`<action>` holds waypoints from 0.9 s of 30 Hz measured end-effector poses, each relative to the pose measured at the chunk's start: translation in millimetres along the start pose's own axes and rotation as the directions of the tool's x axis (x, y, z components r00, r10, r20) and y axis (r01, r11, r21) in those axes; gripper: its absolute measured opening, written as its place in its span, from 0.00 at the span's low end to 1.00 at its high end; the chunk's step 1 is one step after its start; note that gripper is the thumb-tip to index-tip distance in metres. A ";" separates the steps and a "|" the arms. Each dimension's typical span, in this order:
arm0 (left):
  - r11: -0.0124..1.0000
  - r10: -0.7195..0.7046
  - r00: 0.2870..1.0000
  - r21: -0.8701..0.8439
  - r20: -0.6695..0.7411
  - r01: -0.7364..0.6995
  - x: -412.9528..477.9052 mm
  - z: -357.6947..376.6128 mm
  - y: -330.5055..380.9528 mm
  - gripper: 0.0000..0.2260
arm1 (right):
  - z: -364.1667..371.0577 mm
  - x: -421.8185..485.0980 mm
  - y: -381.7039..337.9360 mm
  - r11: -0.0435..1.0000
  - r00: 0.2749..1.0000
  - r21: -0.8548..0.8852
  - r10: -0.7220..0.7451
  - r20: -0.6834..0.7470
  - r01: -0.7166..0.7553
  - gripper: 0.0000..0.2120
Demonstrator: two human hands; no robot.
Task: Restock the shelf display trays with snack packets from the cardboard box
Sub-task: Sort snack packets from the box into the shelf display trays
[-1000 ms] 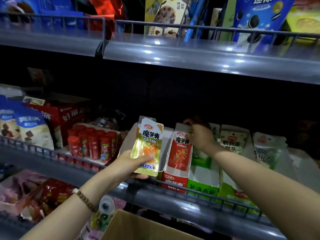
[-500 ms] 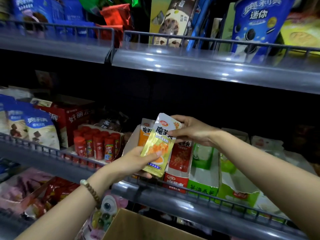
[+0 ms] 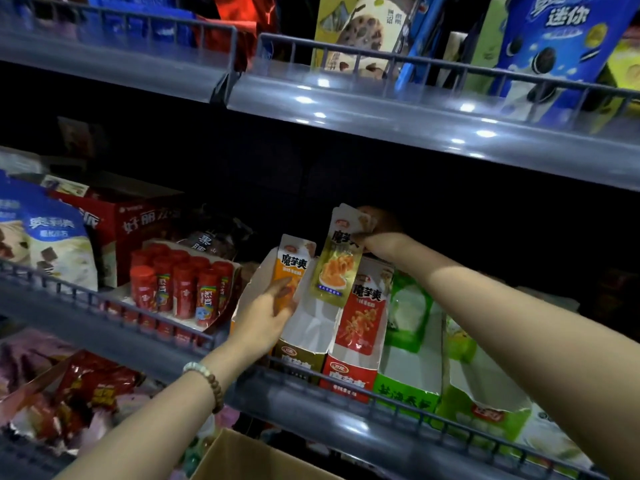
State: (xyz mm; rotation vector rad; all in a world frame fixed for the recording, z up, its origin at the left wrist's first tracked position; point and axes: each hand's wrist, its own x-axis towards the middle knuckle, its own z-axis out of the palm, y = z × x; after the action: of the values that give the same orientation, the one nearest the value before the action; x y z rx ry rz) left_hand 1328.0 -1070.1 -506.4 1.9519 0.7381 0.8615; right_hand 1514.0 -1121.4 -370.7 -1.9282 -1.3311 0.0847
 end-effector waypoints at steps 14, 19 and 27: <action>0.994 0.058 0.998 0.090 0.015 -0.059 12.2 -3.6 -18.9 0.17 | 39.2 31.3 36.6 0.917 0.978 -0.393 0.017 0.207 0.067 0.19; 0.992 0.059 0.998 0.111 -0.002 -0.058 10.6 -1.7 -18.0 0.17 | 45.9 27.0 43.7 0.916 0.972 -0.401 0.099 0.214 -0.005 0.24; 0.997 0.014 1.000 0.073 0.018 -0.015 5.3 -4.8 -7.8 0.20 | 17.6 -10.0 31.5 0.934 0.976 -0.326 -0.087 0.198 0.149 0.23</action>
State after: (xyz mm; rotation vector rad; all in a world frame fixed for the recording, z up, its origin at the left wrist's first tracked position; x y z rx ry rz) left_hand 1326.0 -1060.3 -509.8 2.0293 0.7551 0.8357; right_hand 1525.6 -1124.6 -406.2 -2.1596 -1.6705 -0.0334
